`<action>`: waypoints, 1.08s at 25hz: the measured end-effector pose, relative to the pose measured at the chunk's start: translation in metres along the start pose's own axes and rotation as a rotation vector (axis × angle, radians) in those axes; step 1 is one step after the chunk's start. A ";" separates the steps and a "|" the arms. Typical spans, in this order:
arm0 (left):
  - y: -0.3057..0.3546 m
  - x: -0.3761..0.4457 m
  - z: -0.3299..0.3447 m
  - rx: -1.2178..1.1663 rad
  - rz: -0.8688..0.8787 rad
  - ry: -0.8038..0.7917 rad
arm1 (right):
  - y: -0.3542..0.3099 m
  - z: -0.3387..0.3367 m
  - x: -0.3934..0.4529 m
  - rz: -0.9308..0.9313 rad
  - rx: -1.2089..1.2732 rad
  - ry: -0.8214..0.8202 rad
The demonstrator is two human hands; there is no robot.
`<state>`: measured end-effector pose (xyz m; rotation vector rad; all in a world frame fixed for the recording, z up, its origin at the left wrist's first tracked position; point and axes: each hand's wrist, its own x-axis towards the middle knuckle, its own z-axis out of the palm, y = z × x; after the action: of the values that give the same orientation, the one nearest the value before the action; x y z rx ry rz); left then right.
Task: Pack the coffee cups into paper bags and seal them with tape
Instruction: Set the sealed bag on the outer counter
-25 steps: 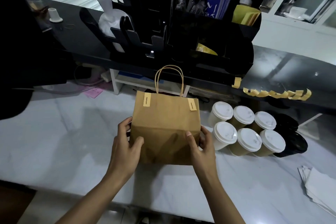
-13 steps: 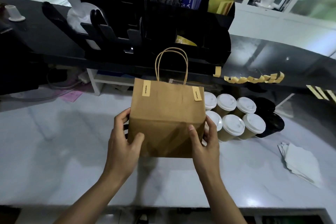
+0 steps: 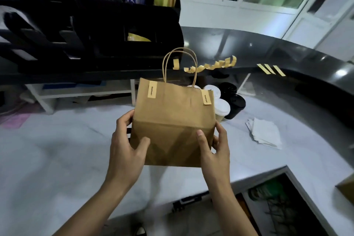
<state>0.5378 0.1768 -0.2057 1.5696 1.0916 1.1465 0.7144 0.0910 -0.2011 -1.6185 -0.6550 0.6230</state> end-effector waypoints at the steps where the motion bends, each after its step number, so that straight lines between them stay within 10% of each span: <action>1: 0.003 -0.004 0.009 0.005 0.002 -0.016 | 0.000 -0.011 -0.002 0.002 -0.001 0.016; 27: 0.120 -0.238 0.259 -0.096 0.146 -0.784 | 0.027 -0.363 -0.190 0.011 0.017 0.785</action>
<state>0.7627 -0.1184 -0.1847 1.8044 0.3986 0.5531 0.8432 -0.2977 -0.1724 -1.6803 -0.0573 -0.0294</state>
